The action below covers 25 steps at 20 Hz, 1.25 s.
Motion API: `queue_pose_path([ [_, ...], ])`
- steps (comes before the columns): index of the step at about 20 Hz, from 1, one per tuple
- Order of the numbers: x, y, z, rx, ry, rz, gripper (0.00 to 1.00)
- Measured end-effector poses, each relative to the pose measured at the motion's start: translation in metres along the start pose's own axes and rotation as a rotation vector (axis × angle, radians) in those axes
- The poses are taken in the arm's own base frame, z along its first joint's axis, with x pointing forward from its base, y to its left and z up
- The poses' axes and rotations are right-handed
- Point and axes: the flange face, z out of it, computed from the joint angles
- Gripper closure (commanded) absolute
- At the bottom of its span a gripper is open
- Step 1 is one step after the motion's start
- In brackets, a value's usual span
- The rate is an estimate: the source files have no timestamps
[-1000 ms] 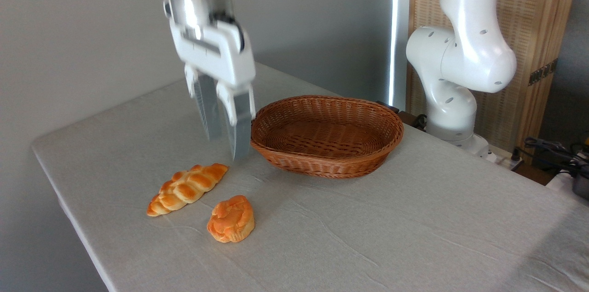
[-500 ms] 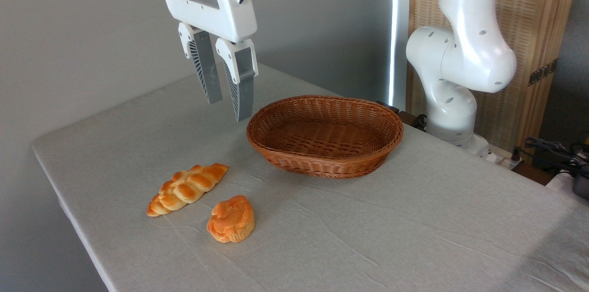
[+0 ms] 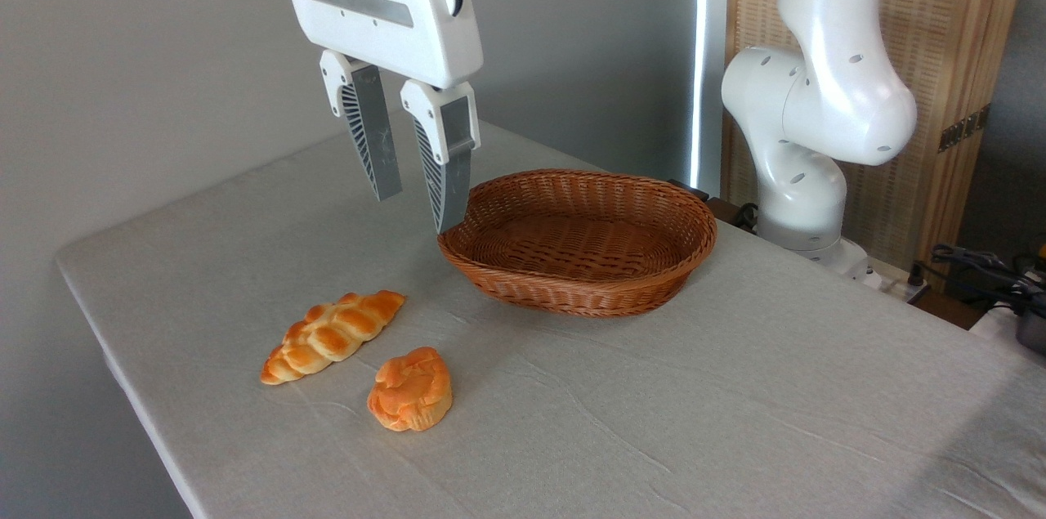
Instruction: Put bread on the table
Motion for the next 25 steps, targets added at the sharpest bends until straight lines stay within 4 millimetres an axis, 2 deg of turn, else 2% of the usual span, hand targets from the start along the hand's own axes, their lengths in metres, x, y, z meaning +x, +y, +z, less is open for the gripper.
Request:
queue_pose_path([
  [12, 0.01, 0.012, 0.0, -0.002, 0.001, 0.028, 0.0],
  [25, 0.014, 0.014, 0.005, -0.008, -0.006, 0.035, 0.0],
])
